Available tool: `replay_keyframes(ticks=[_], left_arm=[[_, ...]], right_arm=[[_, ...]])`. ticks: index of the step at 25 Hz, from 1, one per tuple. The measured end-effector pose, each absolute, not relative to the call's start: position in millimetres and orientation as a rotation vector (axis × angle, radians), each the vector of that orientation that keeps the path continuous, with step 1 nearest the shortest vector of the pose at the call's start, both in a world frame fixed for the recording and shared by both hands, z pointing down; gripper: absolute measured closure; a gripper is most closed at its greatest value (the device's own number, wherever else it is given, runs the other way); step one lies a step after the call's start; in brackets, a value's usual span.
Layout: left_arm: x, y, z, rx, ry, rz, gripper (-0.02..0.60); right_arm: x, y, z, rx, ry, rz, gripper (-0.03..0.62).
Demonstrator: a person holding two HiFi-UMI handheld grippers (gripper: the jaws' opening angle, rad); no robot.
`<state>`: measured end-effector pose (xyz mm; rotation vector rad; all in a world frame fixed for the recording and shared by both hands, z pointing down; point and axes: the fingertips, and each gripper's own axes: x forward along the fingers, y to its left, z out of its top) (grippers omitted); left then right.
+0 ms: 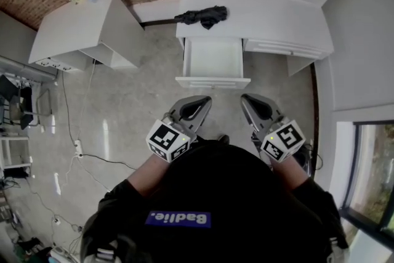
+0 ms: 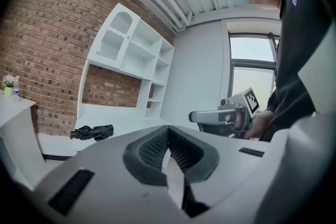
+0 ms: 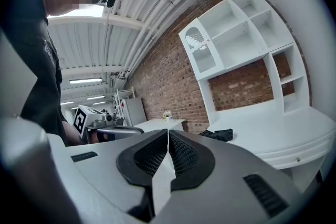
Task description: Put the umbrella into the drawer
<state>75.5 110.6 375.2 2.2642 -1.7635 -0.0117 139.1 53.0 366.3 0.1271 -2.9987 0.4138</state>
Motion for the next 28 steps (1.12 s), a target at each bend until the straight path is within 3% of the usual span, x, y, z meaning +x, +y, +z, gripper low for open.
replay_keyframes(ticks=[14, 23, 28], left_arm=[[-15, 23, 389, 2.355, -1.681, 0.076, 0.573], [-91, -32, 415, 2.456, -1.601, 0.243, 0.515], [-122, -61, 439, 2.527, -1.530, 0.406, 0.442]], right_arm=[[82, -14, 368, 0.361, -2.948, 0.407, 0.562], [30, -45, 371, 0.516, -2.895, 0.427, 0.562], [9, -53, 376, 0.589, -2.859, 0.432, 0.562]])
